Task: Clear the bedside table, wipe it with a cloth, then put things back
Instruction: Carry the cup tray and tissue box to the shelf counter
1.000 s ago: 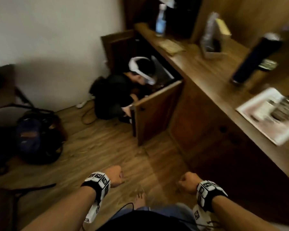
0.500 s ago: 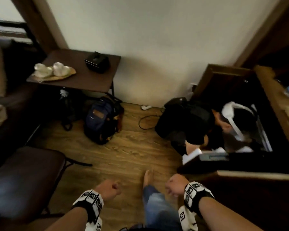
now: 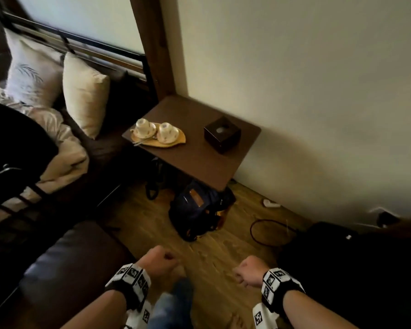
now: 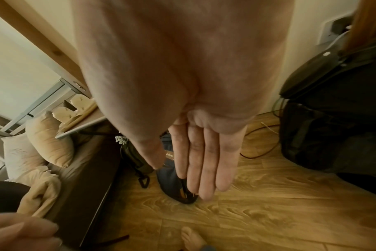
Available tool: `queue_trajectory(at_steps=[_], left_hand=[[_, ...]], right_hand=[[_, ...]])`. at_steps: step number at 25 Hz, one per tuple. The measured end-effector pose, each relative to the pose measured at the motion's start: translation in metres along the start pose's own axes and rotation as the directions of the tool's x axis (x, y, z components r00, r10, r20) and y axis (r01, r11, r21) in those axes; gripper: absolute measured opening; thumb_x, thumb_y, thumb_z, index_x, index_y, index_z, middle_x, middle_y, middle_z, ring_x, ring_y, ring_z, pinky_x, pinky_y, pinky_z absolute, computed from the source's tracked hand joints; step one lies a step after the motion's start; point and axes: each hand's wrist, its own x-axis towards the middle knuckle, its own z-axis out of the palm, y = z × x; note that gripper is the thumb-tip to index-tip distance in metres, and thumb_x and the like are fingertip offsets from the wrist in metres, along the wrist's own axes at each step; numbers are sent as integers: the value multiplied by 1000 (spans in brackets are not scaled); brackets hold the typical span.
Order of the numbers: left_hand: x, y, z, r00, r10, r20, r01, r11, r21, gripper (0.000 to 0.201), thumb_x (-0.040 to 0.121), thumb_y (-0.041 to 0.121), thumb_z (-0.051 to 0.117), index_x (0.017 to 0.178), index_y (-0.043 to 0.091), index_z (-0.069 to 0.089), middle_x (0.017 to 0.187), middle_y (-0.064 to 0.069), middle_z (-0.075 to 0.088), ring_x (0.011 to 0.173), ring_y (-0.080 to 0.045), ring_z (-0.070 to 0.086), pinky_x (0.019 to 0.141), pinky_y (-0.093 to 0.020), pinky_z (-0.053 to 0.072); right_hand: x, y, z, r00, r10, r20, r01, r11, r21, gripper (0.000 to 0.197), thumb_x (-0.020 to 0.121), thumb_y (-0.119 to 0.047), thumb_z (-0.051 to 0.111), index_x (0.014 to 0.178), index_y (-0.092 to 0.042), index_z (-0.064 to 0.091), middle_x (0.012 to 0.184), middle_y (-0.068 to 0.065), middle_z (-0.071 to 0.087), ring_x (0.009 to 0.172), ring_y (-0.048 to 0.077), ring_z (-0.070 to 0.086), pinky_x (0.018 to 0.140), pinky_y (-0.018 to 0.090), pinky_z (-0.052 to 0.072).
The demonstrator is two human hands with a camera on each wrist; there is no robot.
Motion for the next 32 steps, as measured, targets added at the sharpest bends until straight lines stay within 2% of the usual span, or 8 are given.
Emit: queue_trajectory(at_steps=[3, 6, 14, 18, 23, 25, 28, 32], left_hand=[[52, 8, -65, 999, 41, -27, -41, 999, -7, 16, 94, 41, 68, 79, 37, 74, 88, 10, 76, 77, 2, 69, 68, -14, 52], [104, 19, -145, 993, 118, -18, -118, 993, 10, 11, 96, 42, 67, 85, 44, 69, 99, 15, 74, 88, 2, 69, 72, -13, 49], [222, 108, -316, 974, 227, 18, -223, 967, -123, 17, 95, 43, 70, 104, 31, 79, 99, 7, 78, 92, -10, 73, 89, -34, 62], [278, 176, -340, 960, 281, -20, -282, 955, -96, 37, 97, 47, 67, 127, 27, 67, 113, 9, 72, 97, -10, 69, 78, -26, 57], [328, 228, -337, 974, 217, -59, -223, 967, -122, 76, 93, 59, 65, 157, 25, 42, 152, 2, 56, 133, -20, 58, 105, -37, 52], [340, 244, -333, 978, 208, 6, -207, 975, -83, 81, 90, 66, 60, 159, 30, 37, 148, 0, 59, 126, -24, 64, 100, -41, 57], [343, 262, -326, 976, 196, 91, -191, 980, -58, 66, 99, 57, 55, 158, 31, 38, 133, -2, 66, 98, -18, 71, 70, -30, 55], [339, 279, -326, 983, 162, 87, -152, 982, -107, 52, 106, 41, 51, 155, 26, 44, 117, 8, 65, 82, -2, 61, 68, -24, 52]], right_hand=[[33, -63, -23, 1000, -18, -13, 18, 1000, 4, 30, 101, -26, 69, 73, -15, 69, 69, -1, 72, 54, 10, 65, 54, 22, 52], [63, -127, -56, 995, -16, -101, 23, 998, 64, 27, 99, -30, 70, 79, -13, 75, 77, 2, 78, 66, 14, 71, 68, 28, 59], [106, -228, -138, 956, 88, -280, 26, 924, 381, 23, 100, -31, 72, 96, -9, 80, 87, 6, 85, 84, 23, 82, 90, 45, 66], [132, -272, -190, 926, 113, -360, 96, 852, 515, 23, 102, -28, 70, 106, -7, 78, 94, 10, 83, 88, 25, 80, 90, 43, 64], [161, -318, -226, 900, 125, -417, 149, 811, 566, 44, 107, -41, 58, 130, -5, 68, 97, 2, 74, 103, 27, 75, 100, 51, 62], [169, -325, -229, 912, 157, -378, 123, 776, 619, 56, 107, -46, 55, 145, -4, 57, 88, -5, 65, 95, 24, 72, 102, 53, 60], [178, -329, -228, 929, 193, -317, 64, 758, 649, 66, 107, -53, 51, 152, -5, 49, 91, -4, 61, 101, 26, 70, 105, 54, 58], [187, -337, -225, 923, 255, -288, 37, 686, 727, 84, 95, -74, 48, 150, -11, 54, 130, 7, 62, 124, 29, 59, 112, 53, 51]])
